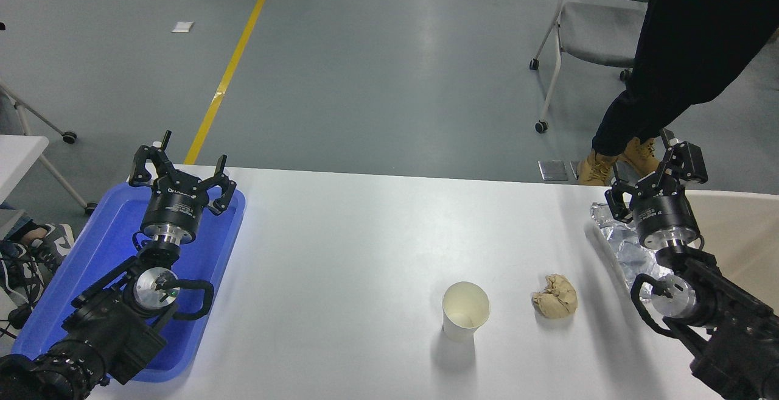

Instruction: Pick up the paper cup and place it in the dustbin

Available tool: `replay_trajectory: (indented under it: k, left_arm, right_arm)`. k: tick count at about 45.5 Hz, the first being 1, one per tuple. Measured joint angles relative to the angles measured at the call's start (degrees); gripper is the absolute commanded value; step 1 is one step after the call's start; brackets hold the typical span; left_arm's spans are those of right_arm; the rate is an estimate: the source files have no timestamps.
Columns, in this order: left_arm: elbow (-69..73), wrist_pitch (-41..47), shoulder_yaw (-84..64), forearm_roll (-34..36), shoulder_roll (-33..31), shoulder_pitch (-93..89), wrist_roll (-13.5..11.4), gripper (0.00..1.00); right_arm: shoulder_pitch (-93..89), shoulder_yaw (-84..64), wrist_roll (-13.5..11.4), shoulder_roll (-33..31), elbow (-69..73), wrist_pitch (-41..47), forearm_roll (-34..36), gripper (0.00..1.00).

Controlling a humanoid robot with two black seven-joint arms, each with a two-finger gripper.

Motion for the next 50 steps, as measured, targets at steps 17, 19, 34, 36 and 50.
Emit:
replay_trajectory:
  k: [17, 19, 34, 36, 50]
  left_arm:
    - [0.00, 0.00, 0.00, 0.00, 0.00, 0.02, 0.00, 1.00]
    - [0.00, 0.00, 0.00, 0.00, 0.00, 0.02, 0.00, 1.00]
    - [0.00, 0.00, 0.00, 0.00, 0.00, 0.02, 0.00, 1.00]
    - [0.00, 0.00, 0.00, 0.00, 0.00, 0.02, 0.00, 1.00]
    - [0.00, 0.00, 0.00, 0.00, 0.00, 0.01, -0.01, 1.00]
  right_arm:
    - [0.40, -0.09, 0.00, 0.01, -0.14, 0.03, -0.01, 1.00]
    - [0.45, -0.10, 0.00, 0.00, -0.16, 0.03, -0.01, 1.00]
    - [0.88, -0.26, -0.07, -0.15, -0.25, 0.06, -0.01, 1.00]
    - [0.90, -0.28, -0.07, -0.15, -0.25, 0.07, -0.01, 1.00]
    - [1.11, -0.37, -0.07, -0.16, -0.31, 0.11, -0.08, 1.00]
